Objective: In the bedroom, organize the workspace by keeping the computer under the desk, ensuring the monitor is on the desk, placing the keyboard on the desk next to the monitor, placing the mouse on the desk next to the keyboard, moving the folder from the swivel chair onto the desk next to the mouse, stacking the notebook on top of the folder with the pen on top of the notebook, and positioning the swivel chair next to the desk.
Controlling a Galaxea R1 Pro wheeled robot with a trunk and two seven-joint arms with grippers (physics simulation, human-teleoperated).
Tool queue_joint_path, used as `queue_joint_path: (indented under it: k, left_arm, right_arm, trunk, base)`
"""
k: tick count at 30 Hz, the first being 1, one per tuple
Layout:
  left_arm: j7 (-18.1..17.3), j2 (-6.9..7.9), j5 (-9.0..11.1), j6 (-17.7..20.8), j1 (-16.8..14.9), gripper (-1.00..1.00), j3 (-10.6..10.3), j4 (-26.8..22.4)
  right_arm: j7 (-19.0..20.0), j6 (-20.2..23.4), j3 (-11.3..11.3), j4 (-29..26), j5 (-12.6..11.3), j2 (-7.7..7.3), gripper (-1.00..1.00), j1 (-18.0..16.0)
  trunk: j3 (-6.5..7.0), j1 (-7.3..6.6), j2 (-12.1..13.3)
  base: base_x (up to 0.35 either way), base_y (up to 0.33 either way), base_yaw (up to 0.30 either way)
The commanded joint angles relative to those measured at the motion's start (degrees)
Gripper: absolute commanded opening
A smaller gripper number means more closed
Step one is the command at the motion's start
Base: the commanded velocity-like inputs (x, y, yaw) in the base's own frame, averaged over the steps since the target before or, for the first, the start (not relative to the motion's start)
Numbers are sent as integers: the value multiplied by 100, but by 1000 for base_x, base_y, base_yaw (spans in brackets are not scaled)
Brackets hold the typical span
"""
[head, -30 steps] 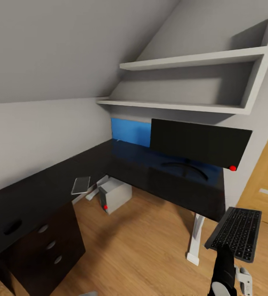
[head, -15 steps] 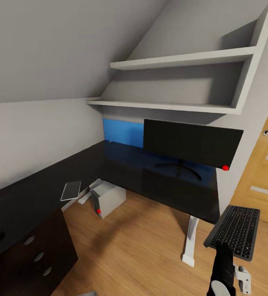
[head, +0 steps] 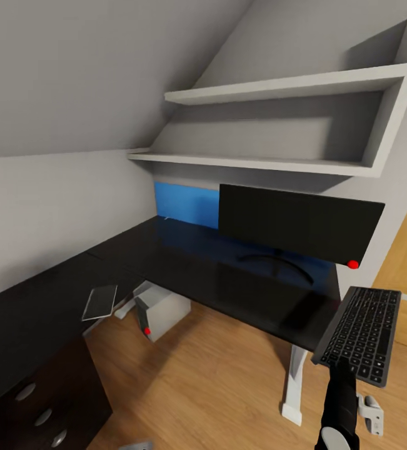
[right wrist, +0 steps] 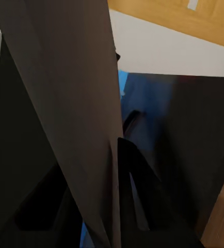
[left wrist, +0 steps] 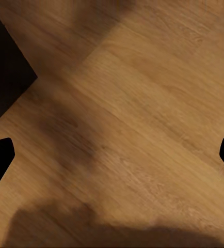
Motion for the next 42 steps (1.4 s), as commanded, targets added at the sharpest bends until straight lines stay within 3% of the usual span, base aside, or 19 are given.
queue_joint_path:
  k: [1,13,18,21,25,29,30,35,42]
  left_arm:
    - [46,5,69,-27,-5,100,-85,-41]
    - [88,12,98,61,-4,100,-181,-212]
    - [98,6,95,195,-3,100,-187,-202]
    - [104,-37,92,220,-4,100,-187,-189]
    - [112,-88,92,229,-3,100,-191,-95]
    - [116,-157,89,231,-3,100,-196,50]
    - [116,-160,89,231,-3,100,-196,55]
    - [117,-170,89,221,-4,100,-196,72]
    - [117,-163,86,207,-5,100,-183,73]
  right_arm:
    - [80,1,-11,1,-110,-3,-100,-4]
    - [99,11,-38,4,-209,-28,-100,-4]
    - [84,37,-43,189,-218,-220,-100,-264]
    - [69,49,-245,561,-393,-471,-100,-691]
    - [68,49,-419,793,-741,-611,-100,-1163]
    - [58,47,-501,1121,-876,-736,-100,-1607]
    - [57,47,-533,1141,-887,-743,-100,-1632]
    - [61,55,-1103,1213,-1045,-750,-100,-1724]
    - [71,51,-1237,1285,-1079,-687,-100,-1735]
  trunk:
    - [-7,0,-4]
    - [-222,264,-485]
    - [-312,374,-686]
    - [-366,440,-806]
    - [-437,528,-967]
    - [-509,615,-1127]
    - [-527,637,-1167]
    - [-617,747,-1368]
    - [-743,901,-1648]
  base:
    - [14,0,0]
    - [1,0,0]
    - [0,0,0]
    - [0,0,0]
    - [0,0,0]
    - [0,0,0]
    - [0,0,0]
    - [0,0,0]
    - [0,0,0]
